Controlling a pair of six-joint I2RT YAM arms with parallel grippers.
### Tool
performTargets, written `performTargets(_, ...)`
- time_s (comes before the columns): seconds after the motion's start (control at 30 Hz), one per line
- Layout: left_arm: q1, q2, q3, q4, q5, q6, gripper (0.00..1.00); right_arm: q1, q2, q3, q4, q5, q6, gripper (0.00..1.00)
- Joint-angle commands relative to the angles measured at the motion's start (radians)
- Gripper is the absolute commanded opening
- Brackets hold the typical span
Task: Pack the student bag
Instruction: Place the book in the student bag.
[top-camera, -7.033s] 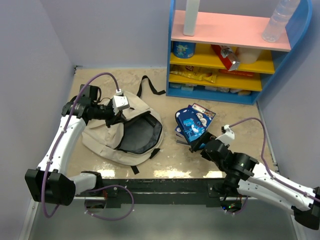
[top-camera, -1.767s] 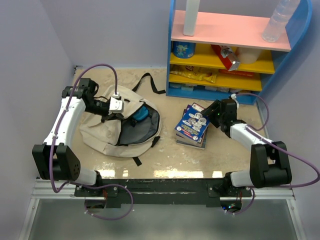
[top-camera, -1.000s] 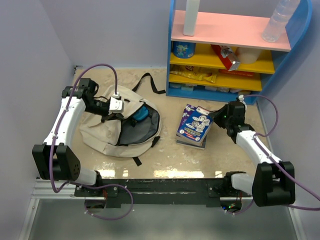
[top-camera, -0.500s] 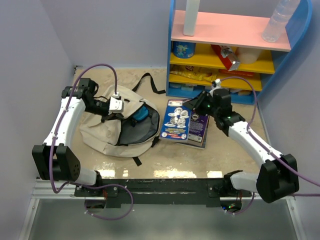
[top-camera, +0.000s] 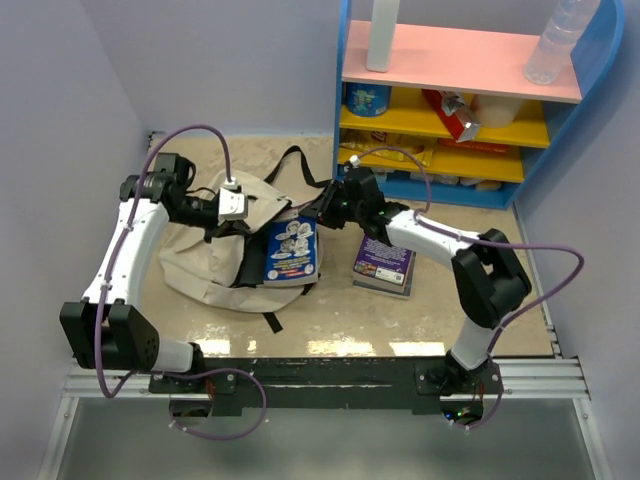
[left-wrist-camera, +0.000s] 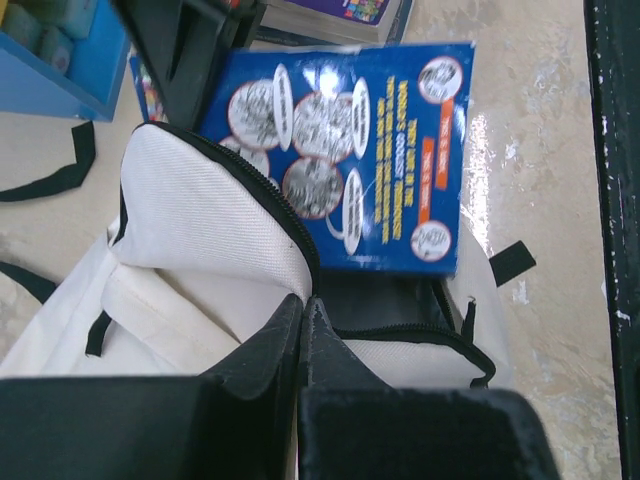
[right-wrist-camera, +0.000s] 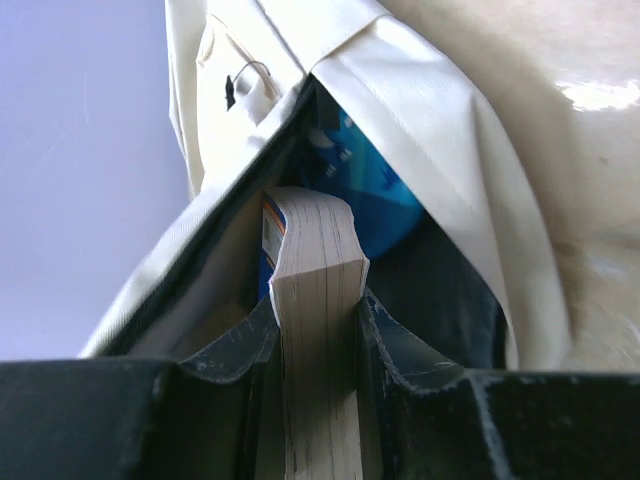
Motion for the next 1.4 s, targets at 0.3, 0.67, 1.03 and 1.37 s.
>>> performTargets(0.3,-0.108,-0.105,-0.069,0.157,0.107,-0.154,0.00,0.162,0.078,0.175,0.183,0.426,0.137,0.00)
performTargets(0.67,-0.112,-0.140,-0.118,0.214,0.104,-0.188,0.00,0.349,0.214,0.180,0.339,0.543,0.330,0.00)
performTargets(1.03,-0.111,-0.108,-0.099,0.189,0.116,-0.183,0.00,0.443,0.360,0.281,0.341,0.509,0.248,0.00)
performTargets(1.37,-0.111,-0.128,-0.100,0.146,0.088,-0.133,0.00,0.403,0.303,0.173,0.264,0.494,-0.007,0.73)
